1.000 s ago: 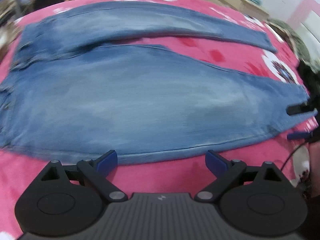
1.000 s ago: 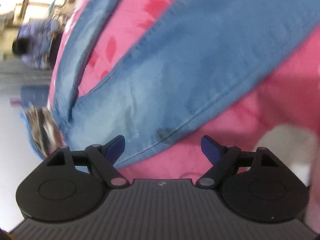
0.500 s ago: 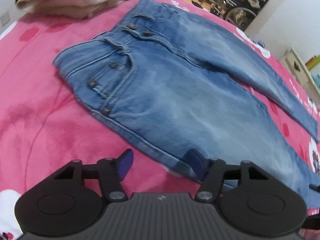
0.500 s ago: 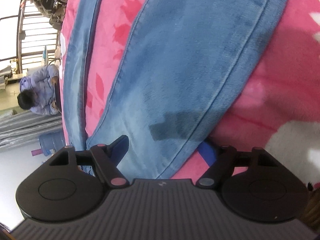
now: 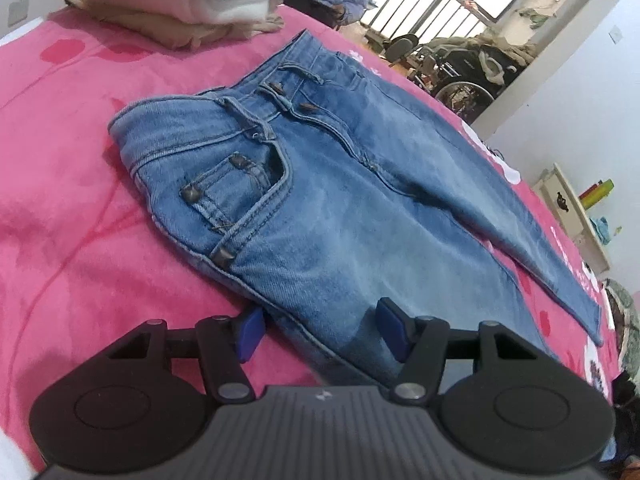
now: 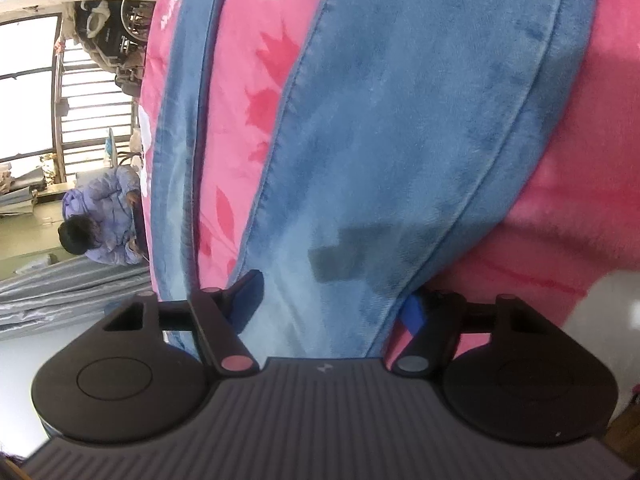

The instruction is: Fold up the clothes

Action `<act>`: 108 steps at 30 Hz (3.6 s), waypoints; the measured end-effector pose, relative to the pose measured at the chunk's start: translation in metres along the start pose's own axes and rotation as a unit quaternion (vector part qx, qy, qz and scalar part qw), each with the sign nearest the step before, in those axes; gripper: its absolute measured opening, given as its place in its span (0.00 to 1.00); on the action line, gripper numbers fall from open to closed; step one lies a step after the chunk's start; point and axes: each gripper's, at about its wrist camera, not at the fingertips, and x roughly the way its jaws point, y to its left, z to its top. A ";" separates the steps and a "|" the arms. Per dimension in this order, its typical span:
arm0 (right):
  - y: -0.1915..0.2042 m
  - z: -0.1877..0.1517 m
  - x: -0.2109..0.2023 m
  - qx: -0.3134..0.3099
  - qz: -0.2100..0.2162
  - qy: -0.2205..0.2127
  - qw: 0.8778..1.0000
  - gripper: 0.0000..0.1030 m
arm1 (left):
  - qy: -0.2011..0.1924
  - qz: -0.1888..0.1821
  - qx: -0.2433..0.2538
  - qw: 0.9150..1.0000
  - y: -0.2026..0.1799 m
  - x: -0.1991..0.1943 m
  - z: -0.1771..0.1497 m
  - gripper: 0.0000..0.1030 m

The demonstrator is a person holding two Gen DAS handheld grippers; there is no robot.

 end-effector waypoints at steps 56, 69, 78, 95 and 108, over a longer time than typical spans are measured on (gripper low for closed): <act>0.219 0.080 0.061 -0.378 0.026 -0.135 0.915 0.06 | -0.200 -0.001 0.157 0.967 -0.104 0.054 0.117 0.10; 0.273 0.123 0.125 -0.381 0.016 -0.135 0.914 0.05 | -0.187 0.024 0.168 0.968 -0.121 0.114 0.156 0.10; 0.280 0.148 0.160 -0.349 0.015 -0.122 0.929 0.06 | -0.144 0.026 0.158 0.977 -0.121 0.154 0.183 0.10; 0.237 0.196 0.162 -0.125 0.084 -0.024 0.988 0.30 | -0.102 -0.094 -0.084 0.987 -0.044 0.163 0.228 0.33; 0.300 0.044 0.061 -0.498 -0.096 -0.139 0.850 0.40 | -0.132 -0.054 0.039 0.989 -0.045 0.082 0.208 0.48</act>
